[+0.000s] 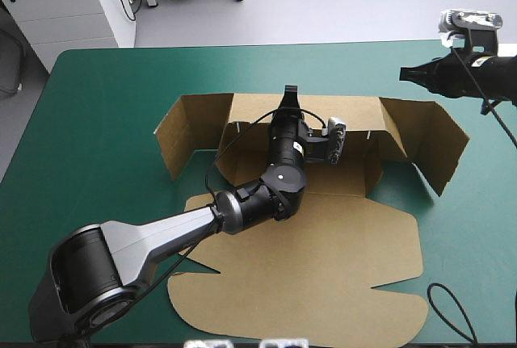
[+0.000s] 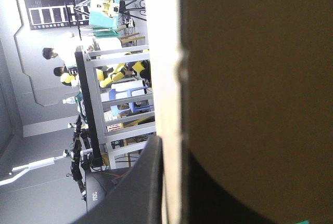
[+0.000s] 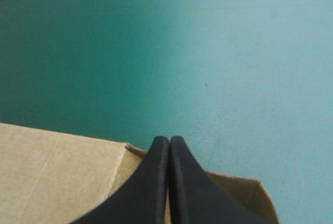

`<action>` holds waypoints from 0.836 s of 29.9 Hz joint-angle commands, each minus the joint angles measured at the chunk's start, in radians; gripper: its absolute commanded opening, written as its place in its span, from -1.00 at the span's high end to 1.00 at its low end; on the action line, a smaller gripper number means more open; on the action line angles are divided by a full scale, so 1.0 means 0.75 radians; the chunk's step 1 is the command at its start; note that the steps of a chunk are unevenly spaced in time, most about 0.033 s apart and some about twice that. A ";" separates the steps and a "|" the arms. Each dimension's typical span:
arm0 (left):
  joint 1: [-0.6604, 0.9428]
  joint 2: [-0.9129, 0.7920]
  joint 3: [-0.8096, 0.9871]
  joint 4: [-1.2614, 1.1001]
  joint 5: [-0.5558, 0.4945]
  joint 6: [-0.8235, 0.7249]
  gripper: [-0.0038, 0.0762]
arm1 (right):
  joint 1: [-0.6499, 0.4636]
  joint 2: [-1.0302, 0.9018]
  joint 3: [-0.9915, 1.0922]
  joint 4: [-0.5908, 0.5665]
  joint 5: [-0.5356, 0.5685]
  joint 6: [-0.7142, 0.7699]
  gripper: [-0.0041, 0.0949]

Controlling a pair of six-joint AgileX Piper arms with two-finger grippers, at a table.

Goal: Fold the box

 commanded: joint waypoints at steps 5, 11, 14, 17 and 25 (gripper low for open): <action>-0.018 -0.065 -0.023 -0.008 -0.023 -0.001 0.92 | 0.055 0.126 -0.083 0.041 -0.057 -0.026 0.95; -0.018 -0.065 -0.023 -0.008 -0.020 -0.001 0.92 | 0.064 0.190 -0.087 0.023 -0.065 -0.027 0.95; -0.018 -0.065 -0.023 -0.008 -0.013 -0.001 0.92 | 0.064 0.190 -0.087 -0.035 -0.065 -0.007 0.95; -0.018 -0.065 -0.023 -0.008 -0.013 -0.003 0.92 | 0.064 0.190 -0.087 -0.099 -0.049 0.018 0.95; -0.018 -0.065 -0.023 -0.010 0.007 -0.003 0.92 | 0.022 0.190 -0.087 -0.166 0.037 0.024 0.96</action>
